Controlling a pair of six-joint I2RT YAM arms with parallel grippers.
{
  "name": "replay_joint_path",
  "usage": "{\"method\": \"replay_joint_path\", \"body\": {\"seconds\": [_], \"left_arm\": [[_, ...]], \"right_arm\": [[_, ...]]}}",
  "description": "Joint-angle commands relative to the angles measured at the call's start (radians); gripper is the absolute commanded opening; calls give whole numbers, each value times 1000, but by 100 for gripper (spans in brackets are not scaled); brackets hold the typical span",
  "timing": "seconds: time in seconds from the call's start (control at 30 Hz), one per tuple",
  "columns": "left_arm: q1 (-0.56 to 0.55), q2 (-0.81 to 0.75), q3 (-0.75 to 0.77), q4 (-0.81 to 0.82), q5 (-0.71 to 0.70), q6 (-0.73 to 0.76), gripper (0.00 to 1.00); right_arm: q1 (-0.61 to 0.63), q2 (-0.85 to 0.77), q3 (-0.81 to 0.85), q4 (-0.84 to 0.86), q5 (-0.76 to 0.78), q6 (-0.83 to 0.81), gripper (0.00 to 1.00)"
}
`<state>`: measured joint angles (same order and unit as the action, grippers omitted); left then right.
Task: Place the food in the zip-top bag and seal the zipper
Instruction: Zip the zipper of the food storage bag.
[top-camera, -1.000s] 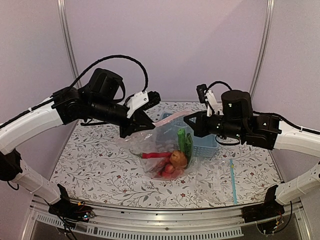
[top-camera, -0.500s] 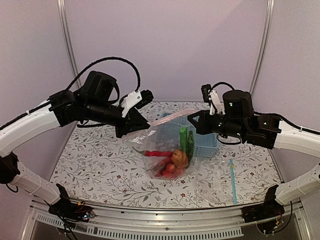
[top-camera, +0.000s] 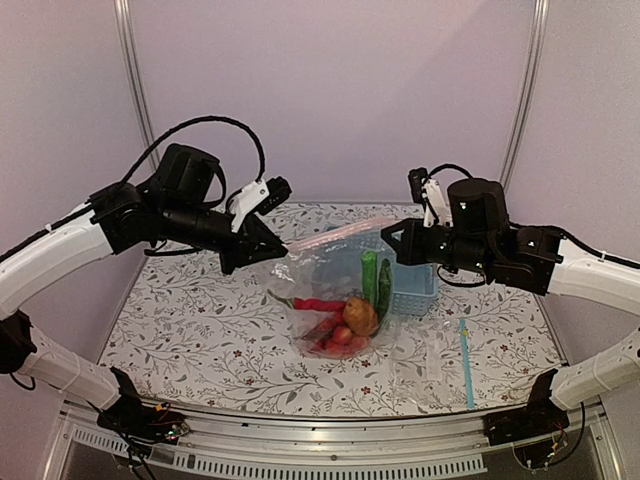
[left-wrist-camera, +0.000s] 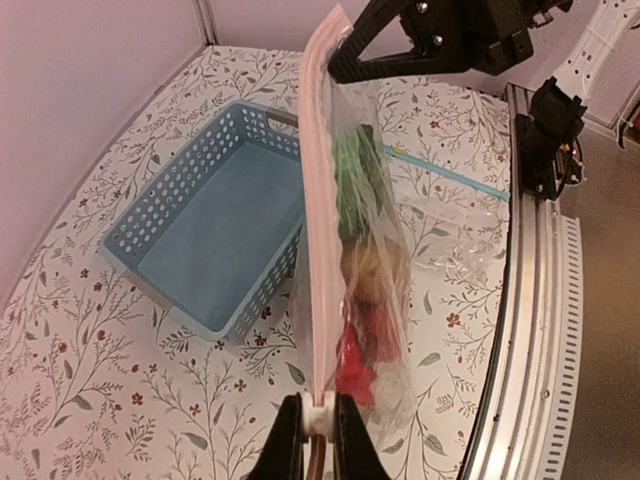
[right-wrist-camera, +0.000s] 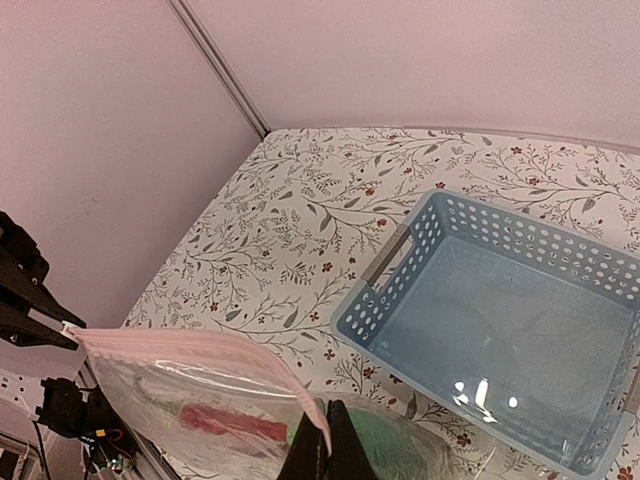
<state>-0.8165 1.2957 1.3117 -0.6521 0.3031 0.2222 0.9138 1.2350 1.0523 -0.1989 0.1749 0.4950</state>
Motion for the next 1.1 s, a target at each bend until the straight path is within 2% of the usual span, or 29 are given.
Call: {"method": "replay_joint_path", "body": {"seconds": [0.0, 0.73, 1.0, 1.07], "left_arm": [[42, -57, -22, -118, -7, -15, 0], [100, -151, -74, -161, -42, -40, 0], [102, -140, -81, -139, -5, -48, 0], [102, -133, -84, -130, -1, -50, 0]], "right_arm": [[-61, -34, -23, -80, 159, 11, 0], [-66, -45, -20, -92, 150, 17, 0], [-66, -30, -8, -79, 64, -23, 0], [-67, -28, -1, -77, 33, -42, 6]]}}
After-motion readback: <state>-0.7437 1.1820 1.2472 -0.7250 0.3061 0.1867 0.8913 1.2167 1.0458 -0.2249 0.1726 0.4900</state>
